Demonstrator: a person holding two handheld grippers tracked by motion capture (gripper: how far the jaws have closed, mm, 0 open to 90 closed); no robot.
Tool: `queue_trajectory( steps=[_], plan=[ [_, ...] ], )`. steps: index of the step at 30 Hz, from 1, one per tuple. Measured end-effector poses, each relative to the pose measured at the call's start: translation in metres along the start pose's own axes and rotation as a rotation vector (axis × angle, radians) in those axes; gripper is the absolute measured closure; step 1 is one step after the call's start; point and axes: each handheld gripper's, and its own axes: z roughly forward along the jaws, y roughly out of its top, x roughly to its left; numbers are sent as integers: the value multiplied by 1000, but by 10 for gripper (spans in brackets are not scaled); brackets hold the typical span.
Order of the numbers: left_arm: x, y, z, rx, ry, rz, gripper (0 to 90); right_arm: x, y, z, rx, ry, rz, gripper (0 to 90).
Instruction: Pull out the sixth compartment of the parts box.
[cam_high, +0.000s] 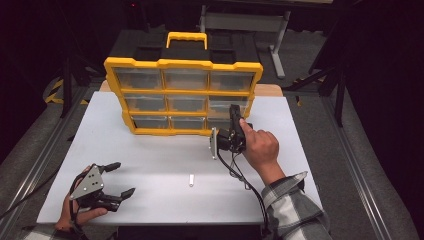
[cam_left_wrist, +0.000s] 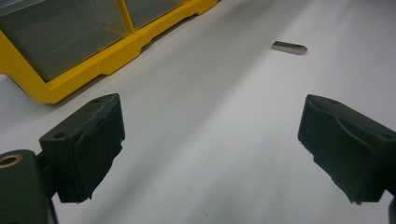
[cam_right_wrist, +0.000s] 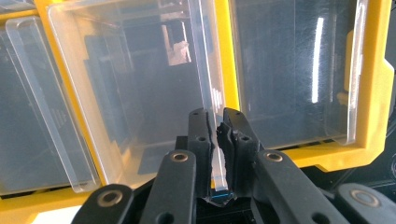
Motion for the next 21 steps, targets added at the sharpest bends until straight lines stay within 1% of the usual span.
queue_trajectory(
  steps=[2,4,7,8,9,12,13,19,21],
  plan=[
    [0,0,0,-1,-1,-2,83,0,0,-2,-2,-3,6,828],
    [0,0,0,0,-1,-2,83,0,0,-4,-3,0,0,828],
    [0,0,0,0,-1,0,83,0,0,-7,-1,-5,10,826],
    [0,0,0,0,-2,-2,83,0,-1,-7,-1,-4,5,827],
    [0,0,0,0,-2,-2,83,0,-1,-8,-4,-6,13,826],
    [0,0,0,0,-2,-1,83,0,-1,-10,-2,-4,10,825],
    [0,0,0,1,-3,-2,83,0,-2,-12,-4,0,22,825],
    [-1,0,0,2,-5,-1,83,-1,-3,-18,-11,-3,21,823],
    [-1,0,0,3,-5,-1,83,-1,-3,-20,-13,4,32,822]
  ],
)
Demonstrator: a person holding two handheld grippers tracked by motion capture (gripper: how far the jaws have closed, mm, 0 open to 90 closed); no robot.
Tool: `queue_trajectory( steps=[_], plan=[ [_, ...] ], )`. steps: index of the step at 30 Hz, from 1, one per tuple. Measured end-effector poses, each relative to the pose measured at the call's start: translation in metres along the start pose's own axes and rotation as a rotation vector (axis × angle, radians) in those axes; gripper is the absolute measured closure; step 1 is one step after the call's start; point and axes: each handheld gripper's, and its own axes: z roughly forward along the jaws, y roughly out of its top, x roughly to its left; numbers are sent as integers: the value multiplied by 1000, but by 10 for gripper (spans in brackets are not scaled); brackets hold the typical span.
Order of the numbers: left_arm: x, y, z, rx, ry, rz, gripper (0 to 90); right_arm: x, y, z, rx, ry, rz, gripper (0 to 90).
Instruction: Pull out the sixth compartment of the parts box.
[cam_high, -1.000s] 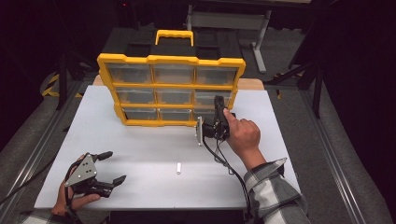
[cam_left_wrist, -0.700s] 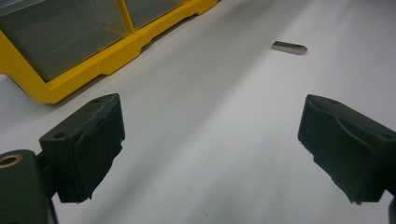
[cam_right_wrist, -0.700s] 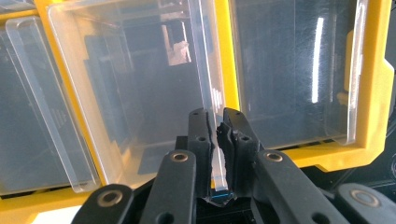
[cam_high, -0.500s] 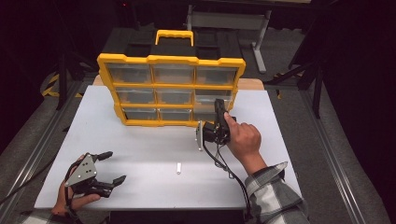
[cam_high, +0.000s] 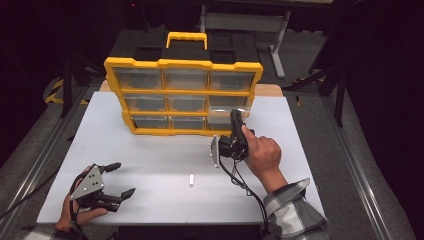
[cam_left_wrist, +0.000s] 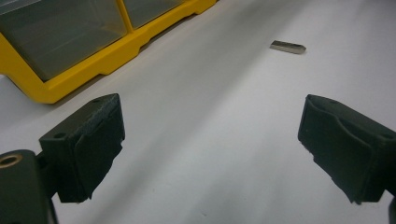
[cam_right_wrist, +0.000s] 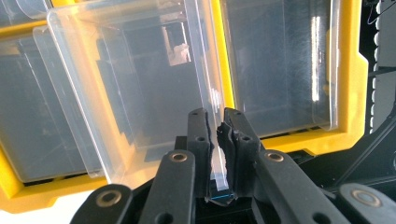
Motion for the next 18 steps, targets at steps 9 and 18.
queue_trajectory(
  steps=[9,18],
  plan=[
    [0,0,0,1,-1,-1,83,2,-1,-9,-1,-13,3,820],
    [0,0,0,3,-1,-1,83,3,-2,-15,-3,-15,3,817]
  ],
)
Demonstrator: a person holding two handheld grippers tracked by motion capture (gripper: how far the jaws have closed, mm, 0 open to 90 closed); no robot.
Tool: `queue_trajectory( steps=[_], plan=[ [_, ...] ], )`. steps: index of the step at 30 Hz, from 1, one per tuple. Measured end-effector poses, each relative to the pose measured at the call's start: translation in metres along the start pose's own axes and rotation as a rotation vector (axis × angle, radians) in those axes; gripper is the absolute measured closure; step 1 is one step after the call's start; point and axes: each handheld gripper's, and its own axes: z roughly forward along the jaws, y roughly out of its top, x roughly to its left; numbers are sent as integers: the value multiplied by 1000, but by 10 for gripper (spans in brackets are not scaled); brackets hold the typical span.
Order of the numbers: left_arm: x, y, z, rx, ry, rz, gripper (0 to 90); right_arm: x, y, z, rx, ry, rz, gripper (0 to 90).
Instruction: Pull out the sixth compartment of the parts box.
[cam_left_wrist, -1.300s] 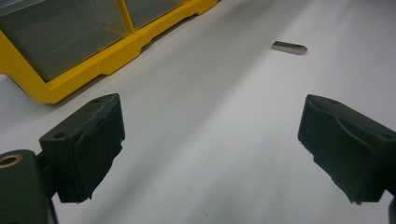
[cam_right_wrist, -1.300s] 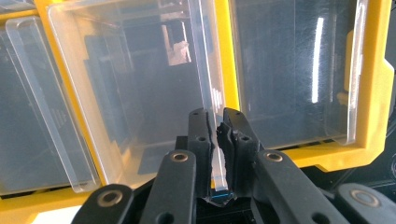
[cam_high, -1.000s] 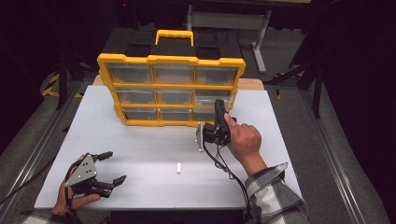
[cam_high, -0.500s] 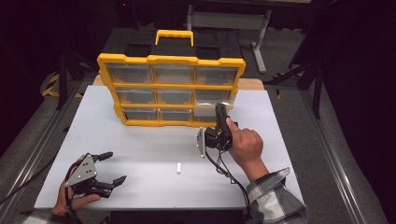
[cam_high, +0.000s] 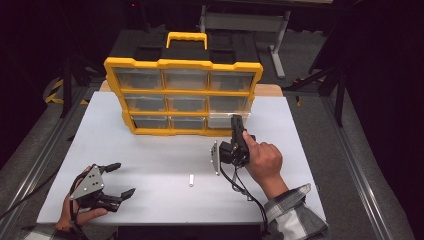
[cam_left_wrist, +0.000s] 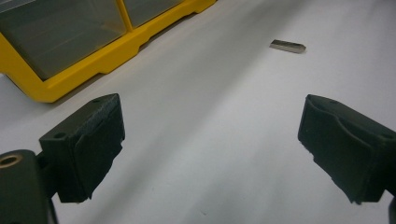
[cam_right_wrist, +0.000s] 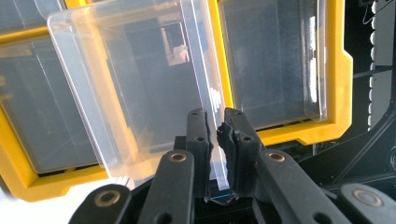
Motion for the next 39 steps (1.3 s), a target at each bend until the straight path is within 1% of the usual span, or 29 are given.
queue_trajectory(
  steps=[2,7,8,11,14,15,22,24,25,29,32,34,36,39],
  plan=[
    [0,0,0,0,0,0,83,1,0,-2,-1,-4,-5,817],
    [0,0,0,1,-1,-1,83,1,0,-5,0,-5,-2,816],
    [0,0,0,3,-1,-1,83,1,0,-7,-2,-7,9,814],
    [0,0,1,5,-1,-1,83,1,0,-8,-2,-4,13,814],
    [0,0,1,5,-2,-1,83,1,0,-10,-1,-6,5,814],
    [0,0,1,6,-2,-1,83,1,1,-10,-1,-5,13,813],
    [0,0,1,9,0,-2,83,2,1,-12,4,-8,23,810],
    [0,0,1,10,-1,-1,83,1,1,-13,9,-5,19,810],
    [0,0,1,10,-1,-1,83,1,2,-14,3,-2,27,809],
    [0,0,1,12,0,-1,83,0,3,-18,19,6,23,806],
    [0,0,1,15,-1,2,83,-1,4,-19,19,13,36,803],
    [0,0,1,14,-2,0,83,-1,4,-19,19,17,35,802],
    [0,0,2,16,-2,1,83,-3,5,-20,18,28,43,797],
    [0,0,2,16,-3,2,83,-3,5,-20,21,27,44,797]
  ],
)
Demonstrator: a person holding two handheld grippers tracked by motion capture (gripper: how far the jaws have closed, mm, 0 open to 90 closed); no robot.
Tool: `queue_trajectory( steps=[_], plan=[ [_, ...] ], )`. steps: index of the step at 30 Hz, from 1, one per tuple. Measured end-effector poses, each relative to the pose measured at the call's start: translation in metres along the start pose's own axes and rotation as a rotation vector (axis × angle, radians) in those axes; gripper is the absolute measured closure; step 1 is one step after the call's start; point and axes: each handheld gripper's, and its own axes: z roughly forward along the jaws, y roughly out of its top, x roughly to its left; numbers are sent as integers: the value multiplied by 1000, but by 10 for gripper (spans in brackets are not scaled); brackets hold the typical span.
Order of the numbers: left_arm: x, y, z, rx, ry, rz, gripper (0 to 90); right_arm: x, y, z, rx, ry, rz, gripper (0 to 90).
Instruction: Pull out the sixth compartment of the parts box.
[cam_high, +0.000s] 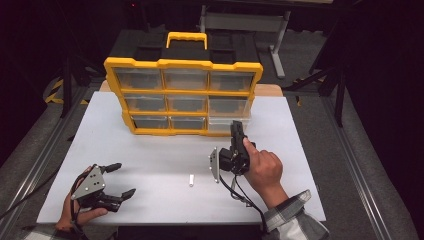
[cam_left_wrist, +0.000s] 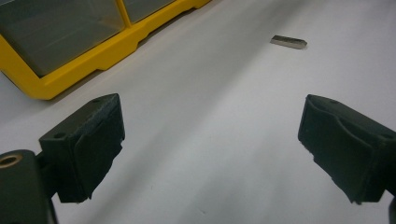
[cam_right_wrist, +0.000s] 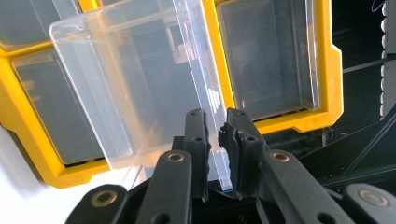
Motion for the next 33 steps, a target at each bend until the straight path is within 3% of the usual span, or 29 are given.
queue_trajectory(
  steps=[10,13,16,17,19,22,23,24,28,33],
  plan=[
    [0,0,0,1,1,2,83,-2,-2,1,-13,11,30,767],
    [0,0,-1,2,2,2,83,-5,-2,-1,-47,61,79,745],
    [0,0,-1,2,3,2,82,-6,-3,-1,-53,79,93,715],
    [0,0,-1,1,3,2,82,-7,-5,-2,-66,103,144,707],
    [0,0,-1,2,4,2,83,-8,-6,-2,-69,119,166,703],
    [0,0,0,-1,4,3,83,-9,-11,-4,-105,187,274,663],
    [0,0,0,-1,5,3,82,-9,-14,-5,-117,226,339,634],
    [0,0,0,-2,5,2,82,-9,-14,-5,-117,226,339,634],
    [0,0,-1,-2,10,4,82,-7,-24,-7,-172,314,521,578],
    [-1,0,-2,-8,13,8,82,-2,-31,-8,-212,416,622,481]
  ],
)
